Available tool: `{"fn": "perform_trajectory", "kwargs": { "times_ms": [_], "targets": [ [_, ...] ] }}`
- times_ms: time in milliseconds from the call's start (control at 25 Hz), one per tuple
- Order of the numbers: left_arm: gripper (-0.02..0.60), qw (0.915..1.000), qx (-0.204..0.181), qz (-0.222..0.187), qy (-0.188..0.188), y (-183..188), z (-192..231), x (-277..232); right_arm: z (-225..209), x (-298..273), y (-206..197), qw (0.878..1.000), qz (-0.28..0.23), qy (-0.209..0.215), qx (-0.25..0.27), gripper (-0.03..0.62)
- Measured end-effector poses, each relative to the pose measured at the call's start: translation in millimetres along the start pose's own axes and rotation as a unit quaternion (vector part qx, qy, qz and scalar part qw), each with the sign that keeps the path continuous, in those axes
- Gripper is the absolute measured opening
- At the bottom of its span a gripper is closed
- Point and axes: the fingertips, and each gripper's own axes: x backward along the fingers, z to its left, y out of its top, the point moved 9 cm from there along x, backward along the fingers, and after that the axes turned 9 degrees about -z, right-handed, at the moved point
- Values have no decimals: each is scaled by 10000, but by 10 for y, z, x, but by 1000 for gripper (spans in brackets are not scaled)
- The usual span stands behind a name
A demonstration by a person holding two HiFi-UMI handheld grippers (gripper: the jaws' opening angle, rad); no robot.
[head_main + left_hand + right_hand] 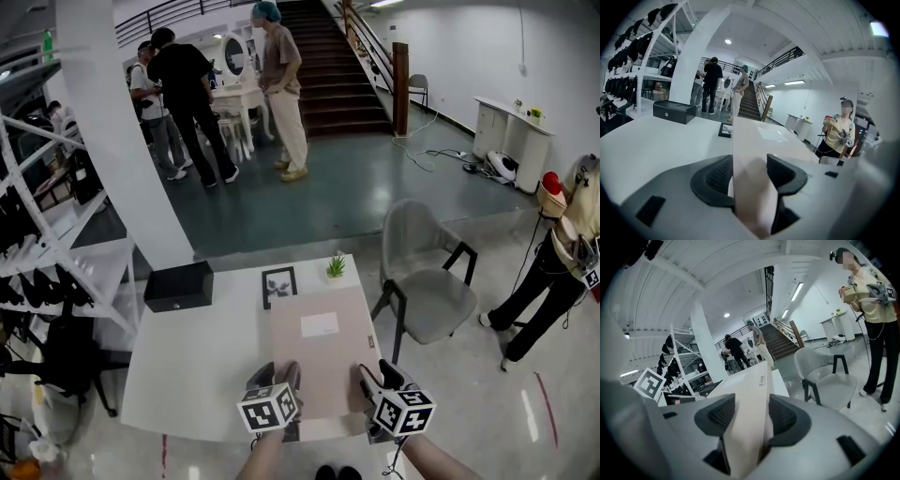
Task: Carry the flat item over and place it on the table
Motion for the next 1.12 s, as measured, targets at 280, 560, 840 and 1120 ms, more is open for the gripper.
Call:
{"fn": "perform_trajectory", "kwargs": {
  "times_ms": [280,560,840,1120],
  "targets": [
    [230,9997,13,248,84,-69,31,-149,-84,-115,-86,9997,213,-113,-57,213],
    [227,9990,-6,440,119,-106,30,-241,-167,-178,-186,9988,401,-284,-88,213],
    [227,9981,-74,582,174,-175,66,-289,-169,-207,-238,9983,486,-303,-120,213],
    [227,9981,-35,594,180,-214,96,-316,-193,-246,-298,9976,563,-392,-84,213]
  ]
}}
